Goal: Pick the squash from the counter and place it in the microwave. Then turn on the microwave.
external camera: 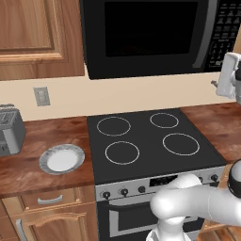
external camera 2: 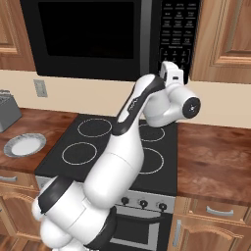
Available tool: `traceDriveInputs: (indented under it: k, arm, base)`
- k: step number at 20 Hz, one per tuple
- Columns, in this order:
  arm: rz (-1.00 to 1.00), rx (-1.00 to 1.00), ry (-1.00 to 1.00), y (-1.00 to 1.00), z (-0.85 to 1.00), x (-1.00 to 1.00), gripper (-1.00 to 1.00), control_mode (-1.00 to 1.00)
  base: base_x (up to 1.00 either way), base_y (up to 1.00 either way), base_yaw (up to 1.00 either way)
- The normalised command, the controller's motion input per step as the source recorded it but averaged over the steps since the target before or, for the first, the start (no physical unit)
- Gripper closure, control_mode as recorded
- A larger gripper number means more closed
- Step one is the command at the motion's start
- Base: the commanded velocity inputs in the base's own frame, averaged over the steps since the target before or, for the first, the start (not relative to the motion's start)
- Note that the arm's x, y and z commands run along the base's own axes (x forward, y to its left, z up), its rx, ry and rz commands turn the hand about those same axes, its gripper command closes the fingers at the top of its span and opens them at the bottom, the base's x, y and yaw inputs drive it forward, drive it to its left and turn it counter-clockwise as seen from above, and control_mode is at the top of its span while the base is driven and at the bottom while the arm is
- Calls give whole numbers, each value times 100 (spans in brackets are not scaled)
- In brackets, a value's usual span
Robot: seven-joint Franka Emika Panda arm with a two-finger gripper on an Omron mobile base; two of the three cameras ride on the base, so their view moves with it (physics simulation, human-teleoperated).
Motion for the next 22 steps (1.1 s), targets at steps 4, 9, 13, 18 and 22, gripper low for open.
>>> traceDriveInputs:
  k: [4,9,13,18,22]
  arm:
    - [0,0,0,0,-6,4,-100,-100]
    - [0,0,0,0,-7,10,-100,-100]
    - [0,0,0,0,-1,15,-100,-100]
    - [0,0,0,-1,0,18,-100,-100]
    - [0,0,0,-5,0,14,-100,-100]
  base:
    - [0,0,0]
    - [0,0,0]
    - [0,0,0]
    - [0,0,0]
    - [0,0,0]
